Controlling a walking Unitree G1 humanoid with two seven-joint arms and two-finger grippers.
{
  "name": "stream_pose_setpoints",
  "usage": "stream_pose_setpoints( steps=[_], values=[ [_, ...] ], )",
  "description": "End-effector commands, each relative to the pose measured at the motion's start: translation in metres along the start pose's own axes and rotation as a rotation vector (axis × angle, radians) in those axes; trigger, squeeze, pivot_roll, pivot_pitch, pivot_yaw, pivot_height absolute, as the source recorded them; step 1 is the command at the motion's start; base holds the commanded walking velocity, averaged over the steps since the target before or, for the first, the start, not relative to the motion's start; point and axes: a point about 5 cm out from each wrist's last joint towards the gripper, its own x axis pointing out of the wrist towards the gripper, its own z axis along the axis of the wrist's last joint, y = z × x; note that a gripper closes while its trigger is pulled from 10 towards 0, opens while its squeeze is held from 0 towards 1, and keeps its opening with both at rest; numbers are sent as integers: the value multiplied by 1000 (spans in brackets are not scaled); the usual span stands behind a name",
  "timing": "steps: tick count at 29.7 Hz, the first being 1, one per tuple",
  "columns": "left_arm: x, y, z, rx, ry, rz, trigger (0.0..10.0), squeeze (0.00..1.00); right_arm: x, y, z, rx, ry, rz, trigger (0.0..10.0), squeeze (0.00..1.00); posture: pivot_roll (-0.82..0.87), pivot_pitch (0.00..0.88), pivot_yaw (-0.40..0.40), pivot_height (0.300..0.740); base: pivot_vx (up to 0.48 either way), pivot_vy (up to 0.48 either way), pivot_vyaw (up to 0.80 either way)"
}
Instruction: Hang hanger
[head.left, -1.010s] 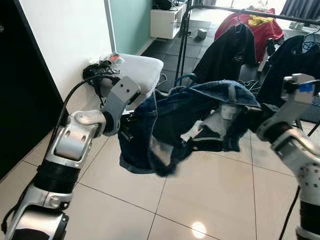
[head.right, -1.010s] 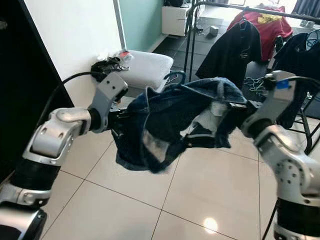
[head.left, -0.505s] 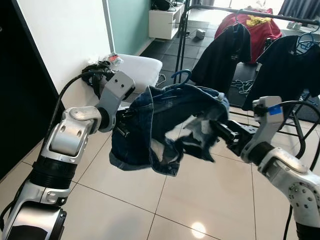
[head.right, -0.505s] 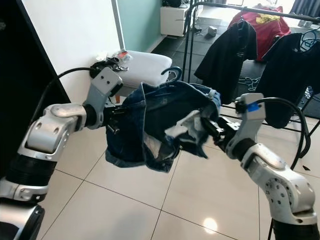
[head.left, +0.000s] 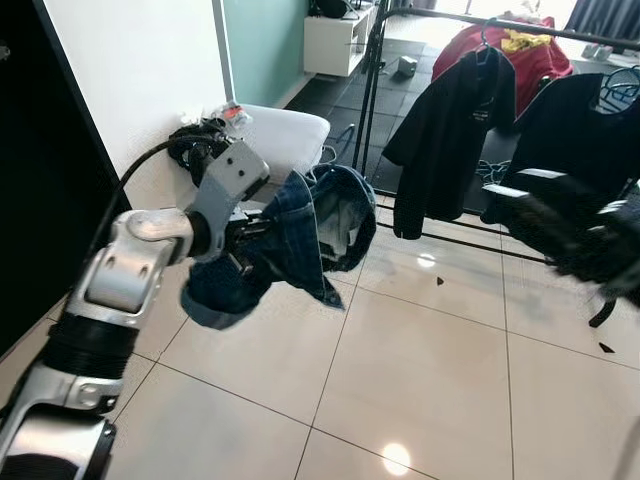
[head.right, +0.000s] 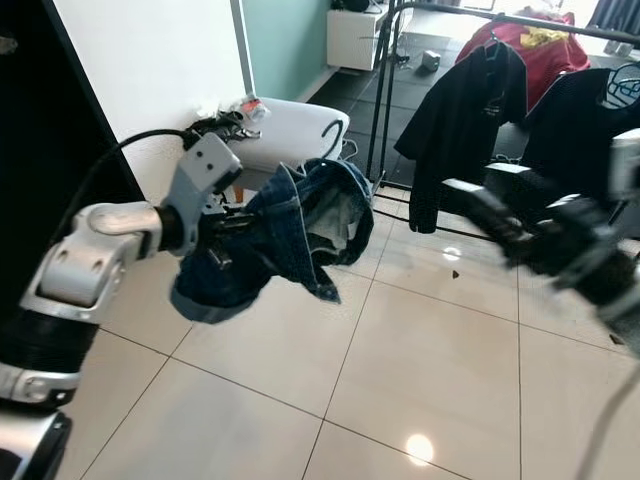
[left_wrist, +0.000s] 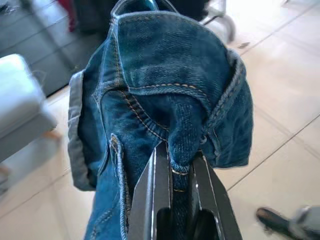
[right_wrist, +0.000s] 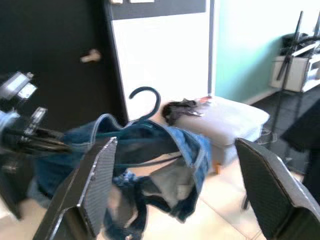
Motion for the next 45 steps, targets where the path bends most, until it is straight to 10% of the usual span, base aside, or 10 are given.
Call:
stream_pose_setpoints(
  steps=[1,2,20,36,37,45],
  values=[
    [-11,-3,18,59,-104,-79,10000,0,-7,-4,4,-48,17,13,10000,161,-63,88,-23,740,0,0,0],
    [-13,-5,21,52,-128,-117,10000,0,-11,-4,6,-63,27,32,10000,0,-63,88,-23,740,0,0,0],
    [-42,-25,33,146,-245,-516,10000,0,-44,-1,36,-135,275,344,10000,0,-75,74,-21,740,0,0,0],
    [-38,-38,67,201,-421,-631,10000,0,-33,23,-6,9,475,661,10000,0,-71,81,-34,740,0,0,0],
    [-37,-40,73,208,-444,-643,10000,0,-30,28,-10,37,473,702,0,0,-71,81,-34,740,0,0,0],
    [-33,-40,77,213,-463,-635,10000,0,-27,34,-14,73,451,753,0,0,-69,86,-33,740,0,0,0]
  ],
)
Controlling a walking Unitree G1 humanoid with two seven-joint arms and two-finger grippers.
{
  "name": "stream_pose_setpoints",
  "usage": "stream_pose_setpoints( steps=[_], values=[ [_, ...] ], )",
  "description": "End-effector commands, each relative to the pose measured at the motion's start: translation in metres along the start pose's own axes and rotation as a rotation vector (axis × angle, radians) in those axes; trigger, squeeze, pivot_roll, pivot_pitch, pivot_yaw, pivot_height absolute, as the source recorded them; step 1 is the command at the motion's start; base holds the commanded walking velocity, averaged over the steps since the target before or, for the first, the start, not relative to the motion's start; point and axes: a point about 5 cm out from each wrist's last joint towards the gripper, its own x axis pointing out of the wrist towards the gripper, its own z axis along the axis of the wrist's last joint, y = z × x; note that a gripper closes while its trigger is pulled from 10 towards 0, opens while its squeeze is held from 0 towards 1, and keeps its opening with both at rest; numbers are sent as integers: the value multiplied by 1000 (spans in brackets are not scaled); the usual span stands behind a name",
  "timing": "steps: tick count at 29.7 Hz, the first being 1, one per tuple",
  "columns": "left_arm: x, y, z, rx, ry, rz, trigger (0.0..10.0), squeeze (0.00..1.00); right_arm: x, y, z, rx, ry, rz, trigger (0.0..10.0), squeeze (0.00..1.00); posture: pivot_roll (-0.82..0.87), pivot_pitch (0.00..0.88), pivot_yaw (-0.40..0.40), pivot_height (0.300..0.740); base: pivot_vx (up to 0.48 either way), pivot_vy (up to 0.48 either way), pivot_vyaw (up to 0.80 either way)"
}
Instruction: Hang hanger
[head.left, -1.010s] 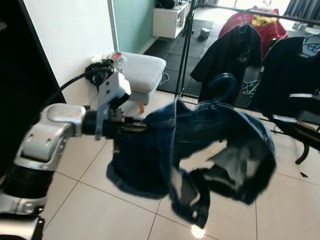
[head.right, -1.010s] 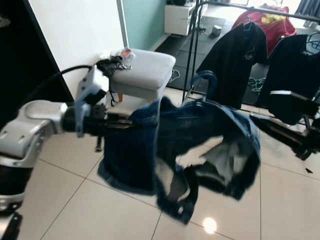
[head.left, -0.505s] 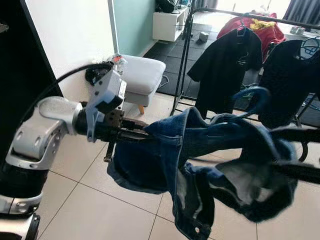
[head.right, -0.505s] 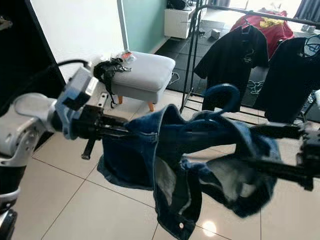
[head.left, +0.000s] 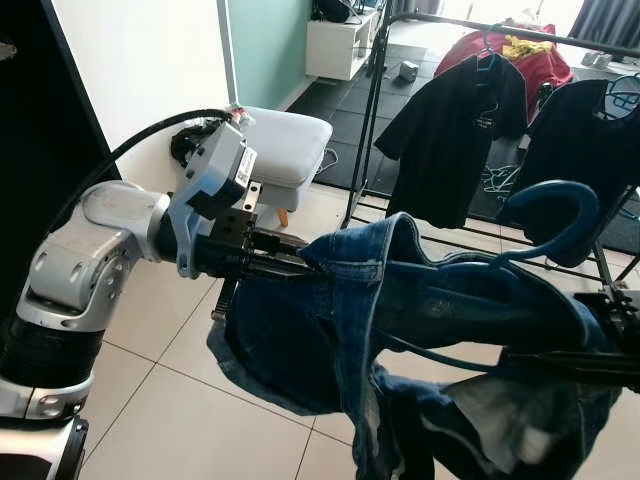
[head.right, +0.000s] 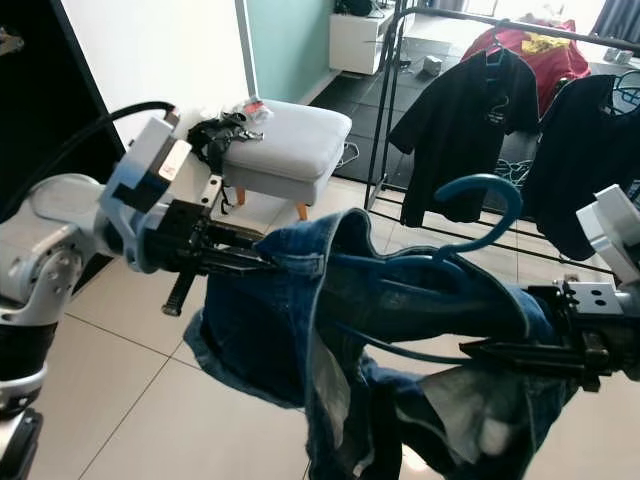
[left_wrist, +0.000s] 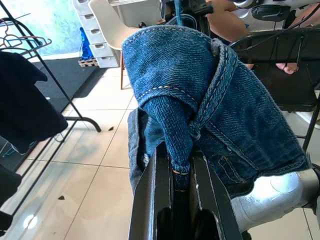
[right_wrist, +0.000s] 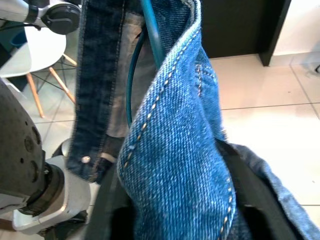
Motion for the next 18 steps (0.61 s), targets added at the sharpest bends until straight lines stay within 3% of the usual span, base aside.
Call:
stream_pose_setpoints(
  steps=[1,14,15,16,17,18],
  values=[
    [7,3,14,54,-74,-11,10000,0,8,6,0,-1,-11,71,0,0,-69,87,-32,740,0,0,0],
    [10,9,4,58,-31,51,10000,0,13,2,0,-22,-28,52,0,0,-68,90,-32,740,0,0,0],
    [11,10,-5,24,-4,72,10000,329,13,0,-1,-29,-25,31,0,0,-68,90,-32,740,0,0,0],
    [11,11,-10,-1,14,86,10000,329,14,-2,-1,-34,-24,17,0,0,-68,90,-32,740,0,0,0],
    [12,12,-13,-17,24,93,10000,1000,14,-2,-2,-36,-23,9,0,0,-68,90,-32,740,0,0,0],
    [12,12,-13,-17,24,93,10000,1000,14,-2,-2,-36,-23,9,0,0,-68,90,-32,740,0,0,0]
  ],
)
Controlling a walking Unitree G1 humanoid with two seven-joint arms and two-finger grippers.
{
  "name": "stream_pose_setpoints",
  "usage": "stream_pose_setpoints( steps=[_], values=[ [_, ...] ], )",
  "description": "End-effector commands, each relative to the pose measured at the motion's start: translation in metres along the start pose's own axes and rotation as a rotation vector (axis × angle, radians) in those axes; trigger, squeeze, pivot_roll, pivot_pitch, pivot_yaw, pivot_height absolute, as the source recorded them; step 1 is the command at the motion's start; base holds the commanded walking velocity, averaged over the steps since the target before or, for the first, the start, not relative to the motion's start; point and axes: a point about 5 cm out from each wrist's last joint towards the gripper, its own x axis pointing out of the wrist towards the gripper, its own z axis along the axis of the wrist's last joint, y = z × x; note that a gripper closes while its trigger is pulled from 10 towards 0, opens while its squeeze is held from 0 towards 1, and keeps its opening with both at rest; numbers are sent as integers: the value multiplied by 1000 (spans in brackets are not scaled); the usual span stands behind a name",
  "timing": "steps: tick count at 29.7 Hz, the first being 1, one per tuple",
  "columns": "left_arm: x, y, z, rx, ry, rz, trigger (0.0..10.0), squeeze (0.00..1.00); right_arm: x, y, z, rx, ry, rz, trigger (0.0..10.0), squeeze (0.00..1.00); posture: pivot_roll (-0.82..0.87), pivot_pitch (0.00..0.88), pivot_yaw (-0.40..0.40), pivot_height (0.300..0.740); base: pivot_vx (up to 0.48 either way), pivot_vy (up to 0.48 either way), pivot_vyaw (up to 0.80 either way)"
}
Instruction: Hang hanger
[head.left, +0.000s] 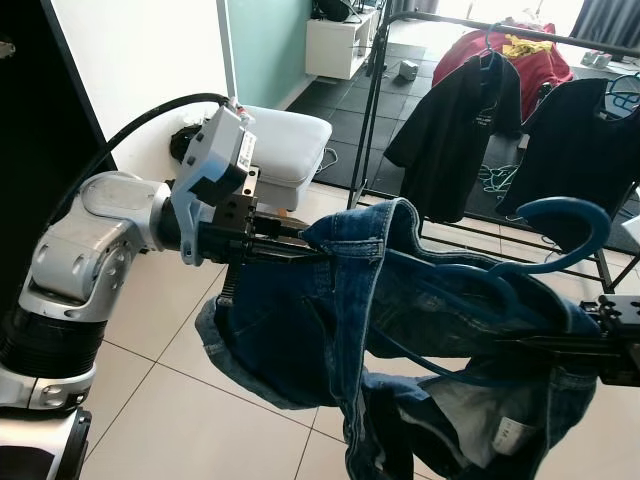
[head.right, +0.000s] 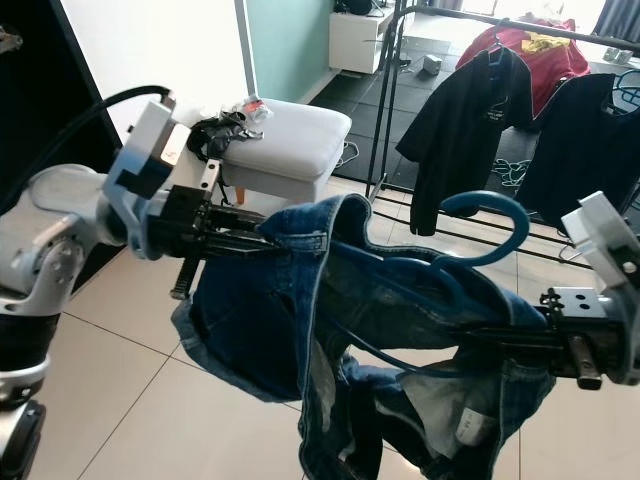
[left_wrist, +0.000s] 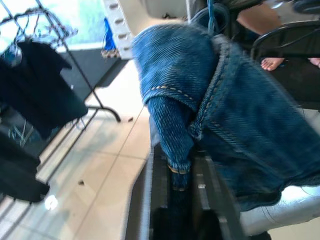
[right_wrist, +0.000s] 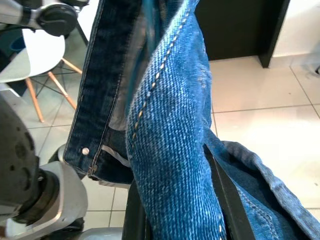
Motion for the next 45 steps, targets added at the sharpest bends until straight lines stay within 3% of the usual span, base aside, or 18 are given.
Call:
stream_pose_setpoints(
  steps=[1,8,13,15,16,17,18,19,20,23,24,30,31,37,38,39,43,45],
  values=[
    [12,0,-8,-33,4,8,10000,1000,8,2,2,-43,-12,15,0,0,-69,91,-33,740,0,0,0],
    [8,8,-40,-93,112,160,10000,1000,20,-5,-10,-4,-35,-101,0,0,-72,93,-32,740,0,0,0],
    [-22,17,-70,-153,217,341,10000,1000,25,-6,-31,73,-27,-196,0,0,-74,97,-29,740,0,0,0],
    [-22,17,-70,-153,217,341,10000,1000,25,-6,-31,73,-27,-196,0,0,-74,97,-29,740,0,0,0],
    [-34,19,-77,-180,227,403,10000,1000,23,-10,-39,94,-14,-273,0,0,-74,98,-28,740,0,0,0],
    [-34,19,-77,-180,227,403,10000,1000,23,-10,-39,94,-14,-273,0,0,-74,98,-28,740,0,0,0],
    [-48,18,-85,-217,232,469,10000,1000,17,-19,-51,122,-2,-400,0,0,-77,99,-28,740,0,0,0],
    [-48,18,-85,-217,232,469,10000,1000,17,-19,-51,122,-2,-400,0,0,-77,99,-28,740,0,0,0],
    [-60,16,-93,-247,241,524,10000,1000,12,-27,-60,146,6,-519,0,0,-75,100,-28,740,0,0,0],
    [-69,14,-100,-275,244,577,10000,1000,9,-32,-68,160,14,-614,0,0,-74,101,-29,740,0,0,0],
    [-77,11,-108,-298,240,654,10000,1000,6,-38,-76,168,31,-723,0,0,-73,101,-29,740,0,0,0],
    [-78,11,-114,-333,194,721,10000,1000,1,-50,-82,153,68,-874,0,0,-70,96,-31,740,0,0,0],
    [-77,12,-121,-352,189,782,10000,0,-6,-57,-84,122,99,-988,0,0,-69,96,-29,740,0,0,0],
    [-74,13,-128,-390,169,884,10000,0,-11,-63,-86,80,133,-1102,0,0,-71,95,-30,740,0,0,0],
    [-69,11,-132,-420,139,931,10000,0,-9,-64,-88,68,134,-1153,3725,0,-80,93,-25,740,0,0,0],
    [-61,3,-139,-452,119,968,10000,0,-6,-64,-93,59,129,-1233,10000,0,-85,92,-23,740,0,0,0],
    [-51,-13,-147,-484,92,1028,10000,0,-1,-63,-101,61,105,-1384,10000,0,-88,92,-22,740,0,0,0],
    [-51,-13,-147,-484,92,1028,10000,0,-1,-63,-101,61,105,-1384,10000,0,-88,92,-22,740,0,0,0]
  ],
)
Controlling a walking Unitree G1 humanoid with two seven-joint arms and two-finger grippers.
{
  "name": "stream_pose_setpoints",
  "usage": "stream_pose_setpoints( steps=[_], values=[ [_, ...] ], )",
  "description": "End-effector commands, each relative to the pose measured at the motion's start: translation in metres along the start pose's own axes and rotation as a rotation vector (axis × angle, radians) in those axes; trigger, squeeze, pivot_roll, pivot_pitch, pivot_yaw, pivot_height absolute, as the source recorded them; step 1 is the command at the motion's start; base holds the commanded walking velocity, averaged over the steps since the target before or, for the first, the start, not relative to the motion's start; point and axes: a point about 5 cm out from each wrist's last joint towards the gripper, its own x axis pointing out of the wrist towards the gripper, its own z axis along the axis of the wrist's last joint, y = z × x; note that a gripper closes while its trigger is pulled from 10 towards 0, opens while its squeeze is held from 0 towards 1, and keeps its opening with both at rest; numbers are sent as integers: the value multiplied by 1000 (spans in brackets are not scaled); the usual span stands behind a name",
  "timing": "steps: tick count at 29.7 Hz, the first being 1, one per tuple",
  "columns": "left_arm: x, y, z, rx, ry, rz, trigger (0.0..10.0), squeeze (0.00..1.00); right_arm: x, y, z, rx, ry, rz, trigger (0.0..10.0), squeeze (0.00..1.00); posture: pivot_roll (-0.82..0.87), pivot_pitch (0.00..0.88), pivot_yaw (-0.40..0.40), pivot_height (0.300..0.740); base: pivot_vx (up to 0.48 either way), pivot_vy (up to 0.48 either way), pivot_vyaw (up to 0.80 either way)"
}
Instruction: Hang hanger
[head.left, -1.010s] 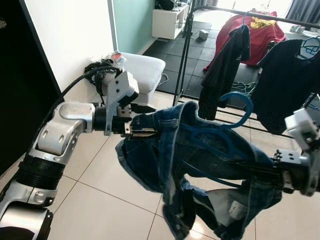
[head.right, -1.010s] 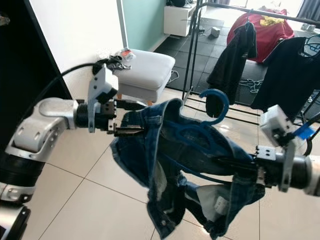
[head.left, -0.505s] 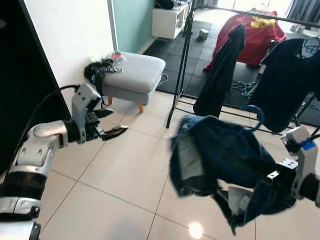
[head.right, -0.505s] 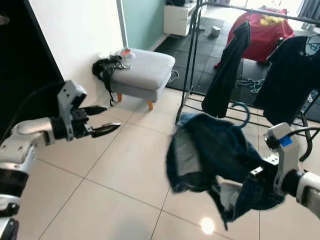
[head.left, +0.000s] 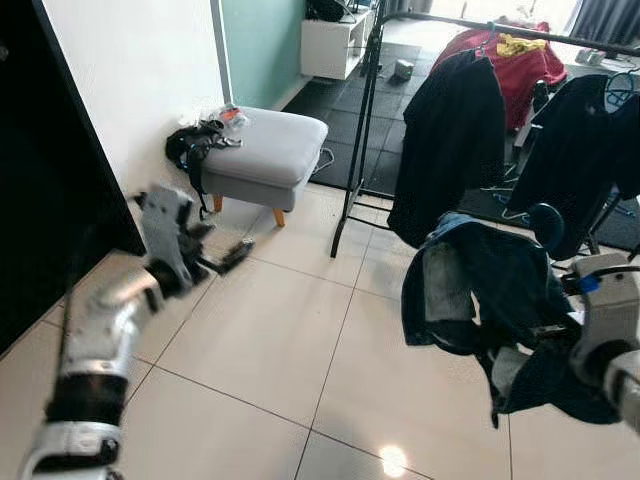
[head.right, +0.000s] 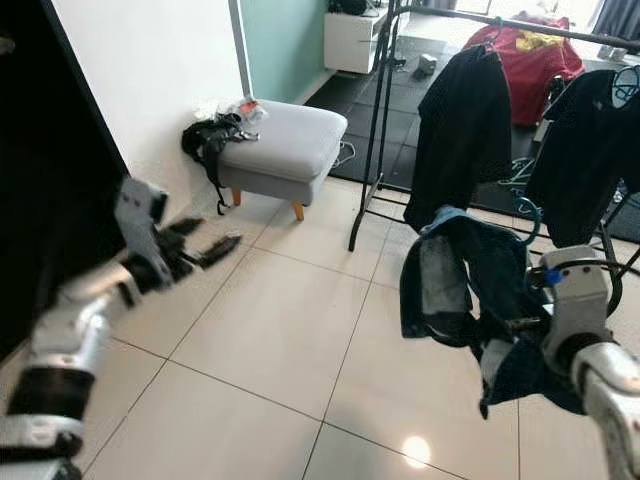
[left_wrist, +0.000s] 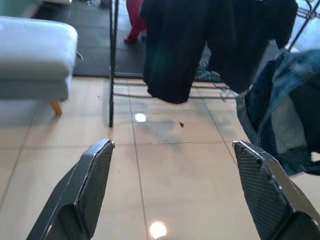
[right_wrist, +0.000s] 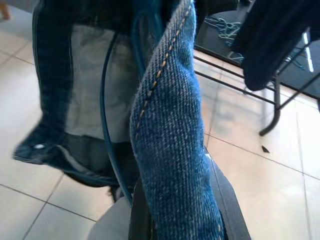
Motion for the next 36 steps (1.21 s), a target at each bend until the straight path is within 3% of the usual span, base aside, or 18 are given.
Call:
stream_pose_setpoints(
  steps=[1,3,5,14,18,25,36],
  values=[
    [-4,-3,-1,-7,-20,28,10000,0,-3,-5,7,-11,-66,-103,10000,0,-88,92,-22,740,337,0,0],
    [-7,-12,-9,-8,-20,45,10000,0,-1,-10,4,26,-83,-221,10000,0,-79,97,-15,740,427,0,0],
    [-8,-14,-11,-10,-20,54,10000,0,1,-12,3,41,-87,-255,10000,0,-78,98,-15,740,452,0,0],
    [-5,-20,-10,37,-26,78,10000,0,9,-5,9,90,-111,-264,10000,0,-84,100,-12,740,461,0,0],
    [-8,-23,-12,130,0,88,10000,0,11,1,14,103,-144,-261,10000,0,-86,101,-11,740,466,0,-800],
    [-15,-25,-15,147,13,127,10000,0,11,1,16,111,-173,-278,10000,0,-81,104,-13,740,472,0,-343],
    [-11,-32,-12,189,12,129,10000,0,12,-3,23,135,-192,-283,10000,0,-83,105,-13,740,473,0,-145]
  ],
)
